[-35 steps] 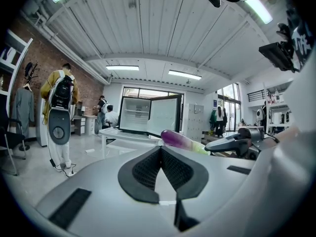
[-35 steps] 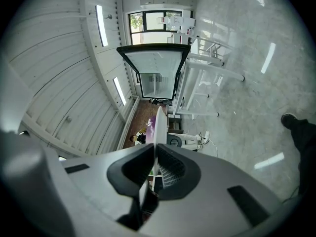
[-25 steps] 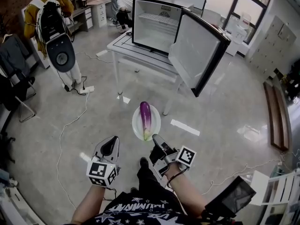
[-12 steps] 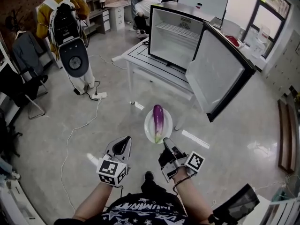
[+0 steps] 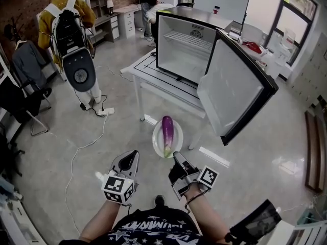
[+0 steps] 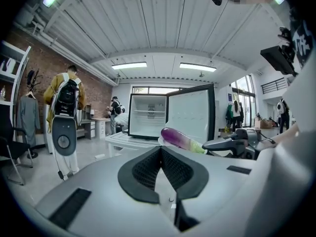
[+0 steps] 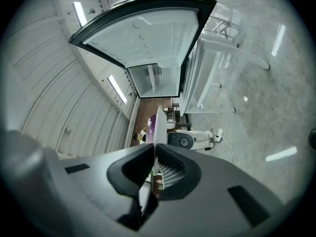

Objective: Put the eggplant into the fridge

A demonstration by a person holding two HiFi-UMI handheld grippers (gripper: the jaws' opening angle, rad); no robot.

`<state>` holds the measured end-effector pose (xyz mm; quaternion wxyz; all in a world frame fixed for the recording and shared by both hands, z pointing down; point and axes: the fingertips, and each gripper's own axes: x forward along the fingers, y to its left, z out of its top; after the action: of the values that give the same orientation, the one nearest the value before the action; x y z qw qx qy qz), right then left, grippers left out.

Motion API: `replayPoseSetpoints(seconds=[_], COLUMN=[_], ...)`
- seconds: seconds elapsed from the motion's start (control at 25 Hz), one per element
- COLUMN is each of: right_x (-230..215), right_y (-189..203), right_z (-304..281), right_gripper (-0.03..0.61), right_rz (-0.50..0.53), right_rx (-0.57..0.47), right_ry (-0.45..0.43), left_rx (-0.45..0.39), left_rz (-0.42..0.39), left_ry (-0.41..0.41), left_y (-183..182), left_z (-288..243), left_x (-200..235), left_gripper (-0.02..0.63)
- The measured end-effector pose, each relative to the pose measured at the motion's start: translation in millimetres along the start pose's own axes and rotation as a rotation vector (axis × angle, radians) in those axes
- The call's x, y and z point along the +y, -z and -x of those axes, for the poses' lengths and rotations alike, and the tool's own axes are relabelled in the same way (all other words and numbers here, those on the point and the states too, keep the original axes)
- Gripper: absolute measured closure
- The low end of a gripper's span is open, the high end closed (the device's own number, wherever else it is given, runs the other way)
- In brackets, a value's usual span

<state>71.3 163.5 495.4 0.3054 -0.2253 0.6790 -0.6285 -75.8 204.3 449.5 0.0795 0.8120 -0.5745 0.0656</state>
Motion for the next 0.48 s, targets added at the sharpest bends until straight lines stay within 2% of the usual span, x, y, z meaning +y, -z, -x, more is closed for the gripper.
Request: replayPoseSetpoints(seconds=[0.24, 0.48], right_x=[-12, -17], right_y=[-23, -38], right_z=[-7, -13], right_gripper=[0.557, 0.557], right_rz=[-0.028, -0.034], right_rx=[0.014, 0.017], right_ry=[0.005, 0.003], left_rx=[0.006, 0.016], left_rz=[-0.029, -0.036], left_ry=[0.002, -0.014], left_y=[-6, -9], left_z=[-31, -50], left_x=[-13, -3], left_gripper=[0.604, 0.604])
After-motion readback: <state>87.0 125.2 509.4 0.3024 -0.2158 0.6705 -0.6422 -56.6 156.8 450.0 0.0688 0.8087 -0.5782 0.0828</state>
